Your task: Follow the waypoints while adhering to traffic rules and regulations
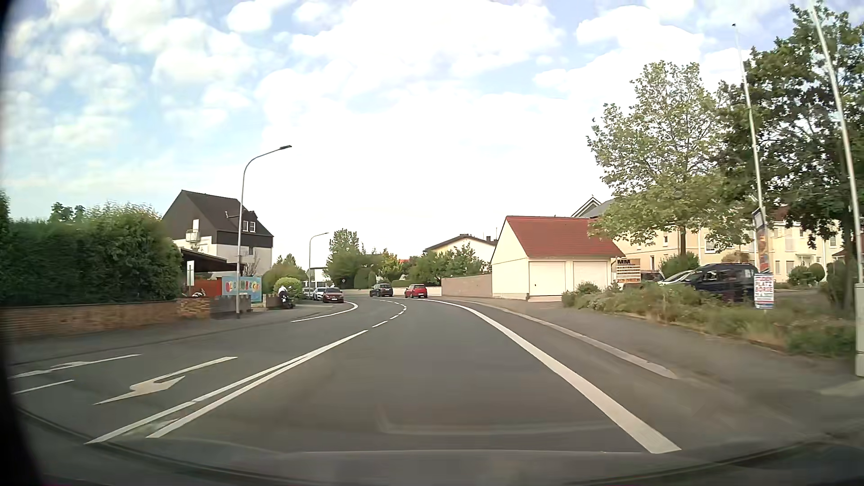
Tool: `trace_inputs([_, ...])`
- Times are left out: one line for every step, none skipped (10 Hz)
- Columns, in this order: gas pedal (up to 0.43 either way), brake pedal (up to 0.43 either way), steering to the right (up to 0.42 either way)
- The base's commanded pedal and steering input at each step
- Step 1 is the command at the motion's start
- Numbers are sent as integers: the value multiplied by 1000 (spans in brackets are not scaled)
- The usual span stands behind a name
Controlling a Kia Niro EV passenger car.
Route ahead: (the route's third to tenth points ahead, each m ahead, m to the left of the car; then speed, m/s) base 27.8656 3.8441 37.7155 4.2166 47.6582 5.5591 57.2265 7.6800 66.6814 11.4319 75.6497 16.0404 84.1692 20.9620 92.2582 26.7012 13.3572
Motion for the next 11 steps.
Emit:
trace_inputs([220, 30, -4])
trace_inputs([189, 30, -4])
trace_inputs([169, 30, -4])
trace_inputs([169, 30, -4])
trace_inputs([138, 30, -5])
trace_inputs([67, 30, -5])
trace_inputs([67, 30, -5])
trace_inputs([67, 30, -6])
trace_inputs([67, 30, -12])
trace_inputs([67, 30, -17])
trace_inputs([67, 30, -18])
